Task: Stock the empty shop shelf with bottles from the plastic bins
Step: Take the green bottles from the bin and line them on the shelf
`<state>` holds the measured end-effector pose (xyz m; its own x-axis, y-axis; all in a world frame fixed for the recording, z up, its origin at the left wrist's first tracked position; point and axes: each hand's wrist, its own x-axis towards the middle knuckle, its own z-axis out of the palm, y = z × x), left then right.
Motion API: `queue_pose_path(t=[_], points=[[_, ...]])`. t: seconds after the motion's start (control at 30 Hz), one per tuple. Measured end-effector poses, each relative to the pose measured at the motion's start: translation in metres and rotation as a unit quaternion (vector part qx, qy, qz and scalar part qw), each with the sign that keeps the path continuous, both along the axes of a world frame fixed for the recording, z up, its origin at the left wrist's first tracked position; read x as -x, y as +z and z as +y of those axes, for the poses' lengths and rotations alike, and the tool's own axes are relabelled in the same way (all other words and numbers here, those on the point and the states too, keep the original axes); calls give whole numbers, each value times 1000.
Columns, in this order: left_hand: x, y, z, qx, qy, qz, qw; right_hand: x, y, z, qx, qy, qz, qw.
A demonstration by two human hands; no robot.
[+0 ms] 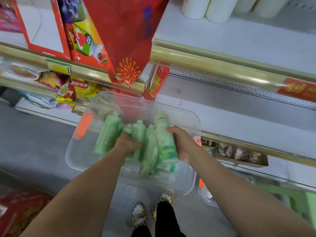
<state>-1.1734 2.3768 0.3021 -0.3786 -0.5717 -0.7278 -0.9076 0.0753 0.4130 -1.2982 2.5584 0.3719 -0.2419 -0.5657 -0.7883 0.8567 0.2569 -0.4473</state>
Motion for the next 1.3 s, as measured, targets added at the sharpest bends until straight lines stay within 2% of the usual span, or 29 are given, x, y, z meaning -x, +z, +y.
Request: queue_pose_path(t=[0.07, 0.2, 0.37, 0.5, 0.6, 0.87, 1.1, 1.3], points=[[-6, 6, -2, -118, 92, 49, 988, -3, 2, 1, 3, 15, 7, 1000], [-17, 32, -4, -287, 208, 114, 928, -8, 15, 2, 16, 28, 44, 999], [-32, 68, -2, -346, 202, 235, 886, -14, 43, 2, 34, 20, 87, 995], [-44, 99, 13, -400, 195, 326, 834, -21, 75, 11, 59, -1, 130, 990], [-44, 125, 27, -418, 173, 380, 806, -24, 100, 20, 82, -18, 176, 981], [-17, 208, 49, -398, 84, 472, 782, -17, 181, 41, 145, -45, 289, 945], [24, 264, 68, -423, -2, 528, 736, 20, 237, 52, 206, -92, 332, 916], [95, 312, 80, -380, -22, 551, 743, 77, 272, 61, 230, -114, 359, 897]])
